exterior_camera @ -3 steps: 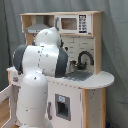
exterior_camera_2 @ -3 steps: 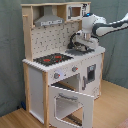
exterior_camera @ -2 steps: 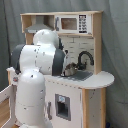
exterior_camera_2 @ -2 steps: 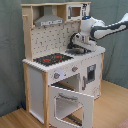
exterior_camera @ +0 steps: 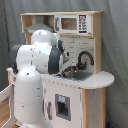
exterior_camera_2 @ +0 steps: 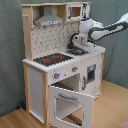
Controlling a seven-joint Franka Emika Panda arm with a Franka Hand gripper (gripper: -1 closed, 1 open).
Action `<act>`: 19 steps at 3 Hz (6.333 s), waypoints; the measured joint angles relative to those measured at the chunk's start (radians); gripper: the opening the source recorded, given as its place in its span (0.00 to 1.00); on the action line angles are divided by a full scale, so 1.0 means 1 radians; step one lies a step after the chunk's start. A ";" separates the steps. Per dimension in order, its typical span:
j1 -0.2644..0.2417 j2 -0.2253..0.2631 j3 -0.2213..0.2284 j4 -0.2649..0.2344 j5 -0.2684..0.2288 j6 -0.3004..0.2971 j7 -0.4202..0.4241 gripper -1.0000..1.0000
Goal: Play with the kitchen
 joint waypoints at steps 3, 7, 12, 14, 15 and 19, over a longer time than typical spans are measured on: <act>-0.001 -0.083 -0.048 0.023 0.019 0.143 -0.011 1.00; 0.011 0.023 0.139 0.183 0.025 -0.158 0.056 1.00; 0.011 0.041 0.504 0.223 -0.162 -0.390 0.244 1.00; 0.068 -0.045 0.577 0.226 -0.290 -0.418 0.252 1.00; 0.123 -0.077 0.561 0.227 -0.377 -0.438 0.238 1.00; 0.260 -0.178 0.561 0.197 -0.734 -0.455 0.098 1.00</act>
